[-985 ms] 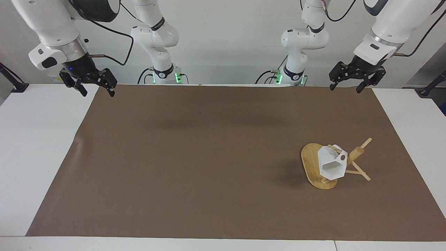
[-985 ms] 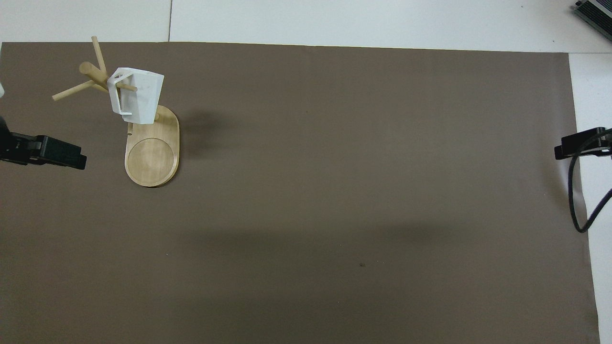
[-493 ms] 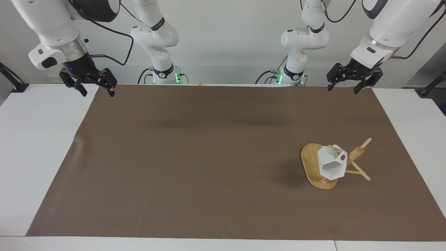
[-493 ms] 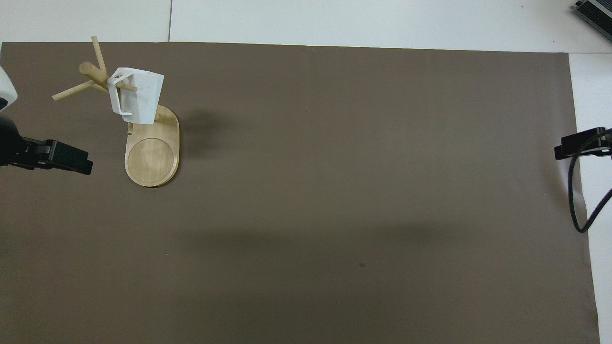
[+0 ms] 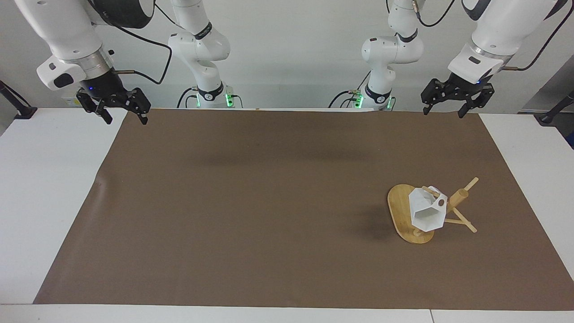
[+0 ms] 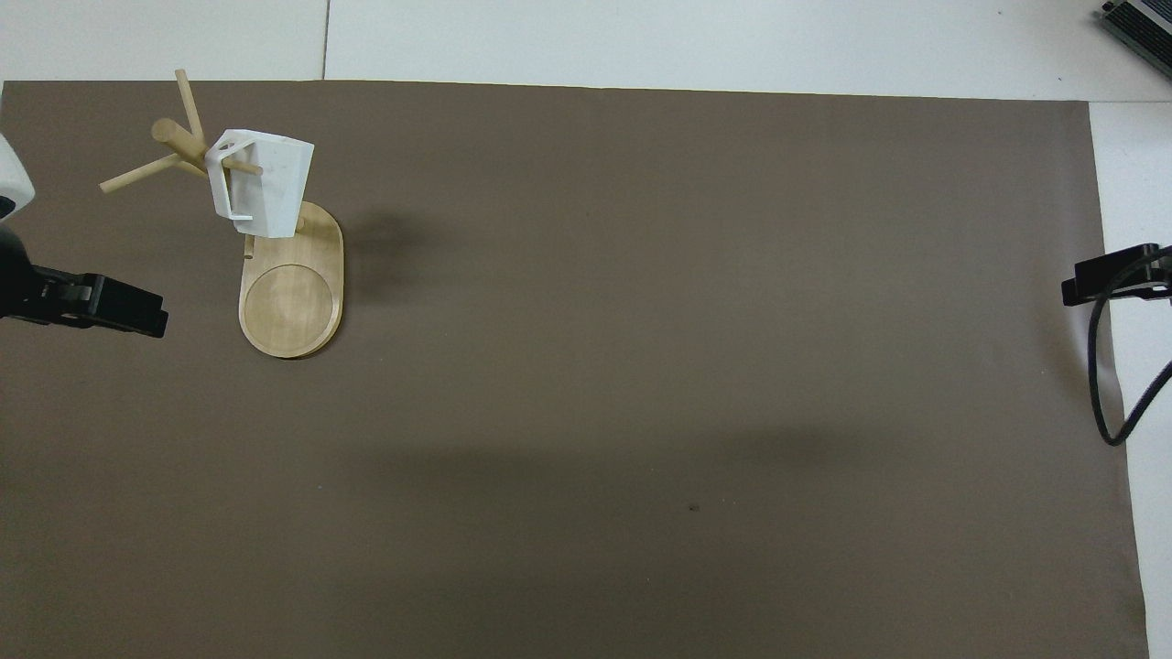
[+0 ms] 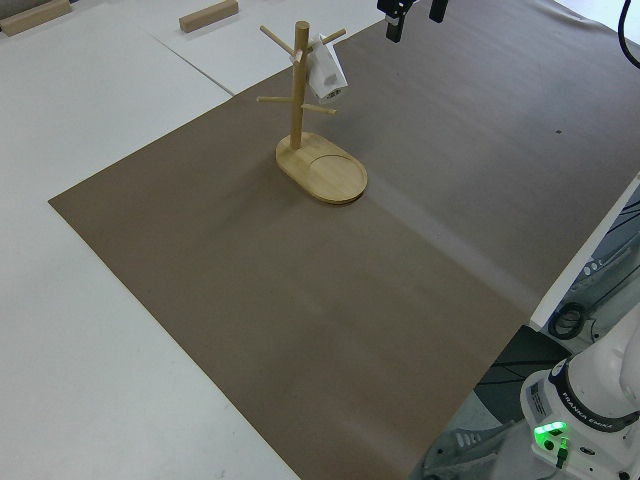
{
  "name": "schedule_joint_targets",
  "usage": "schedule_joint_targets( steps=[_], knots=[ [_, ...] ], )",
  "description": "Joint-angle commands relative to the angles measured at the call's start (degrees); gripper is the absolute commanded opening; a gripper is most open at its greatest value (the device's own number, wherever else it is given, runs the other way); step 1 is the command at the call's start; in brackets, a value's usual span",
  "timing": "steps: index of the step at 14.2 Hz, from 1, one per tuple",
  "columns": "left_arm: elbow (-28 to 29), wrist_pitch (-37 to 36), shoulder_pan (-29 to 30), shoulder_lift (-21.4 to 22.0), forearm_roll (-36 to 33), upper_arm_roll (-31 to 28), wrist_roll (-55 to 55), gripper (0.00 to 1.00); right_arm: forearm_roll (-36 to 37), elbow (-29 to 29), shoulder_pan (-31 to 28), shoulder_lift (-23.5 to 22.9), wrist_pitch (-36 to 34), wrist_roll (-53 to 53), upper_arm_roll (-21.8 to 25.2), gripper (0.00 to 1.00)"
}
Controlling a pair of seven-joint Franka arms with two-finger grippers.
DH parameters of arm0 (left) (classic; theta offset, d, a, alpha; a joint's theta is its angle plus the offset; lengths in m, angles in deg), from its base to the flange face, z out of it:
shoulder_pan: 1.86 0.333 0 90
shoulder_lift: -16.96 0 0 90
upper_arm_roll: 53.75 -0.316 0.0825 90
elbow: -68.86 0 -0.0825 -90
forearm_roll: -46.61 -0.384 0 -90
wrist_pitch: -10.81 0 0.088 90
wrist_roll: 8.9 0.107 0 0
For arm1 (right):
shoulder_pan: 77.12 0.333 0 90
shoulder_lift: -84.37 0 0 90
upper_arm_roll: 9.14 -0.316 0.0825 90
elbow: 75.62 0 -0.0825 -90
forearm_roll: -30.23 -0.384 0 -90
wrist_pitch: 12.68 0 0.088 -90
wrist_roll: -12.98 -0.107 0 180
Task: Hang cup on rack
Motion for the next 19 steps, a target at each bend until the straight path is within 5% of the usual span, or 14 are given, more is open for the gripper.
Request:
schedule_joint_targets(
  steps=[1, 19],
  knots=[
    [1.2, -0.5, -0.1, 1.5, -1.3, -0.3, 0.0, 1.0, -1.2, 1.8, -0.5, 1.5, 0.7, -0.8, -0.4, 1.0],
    [2.6, 2.6, 0.0, 2.3, -1.3, -0.4, 0.6, 1.0, -1.2, 1.8, -0.5, 1.5, 0.7, -0.8, -0.4, 1.0]
  ],
)
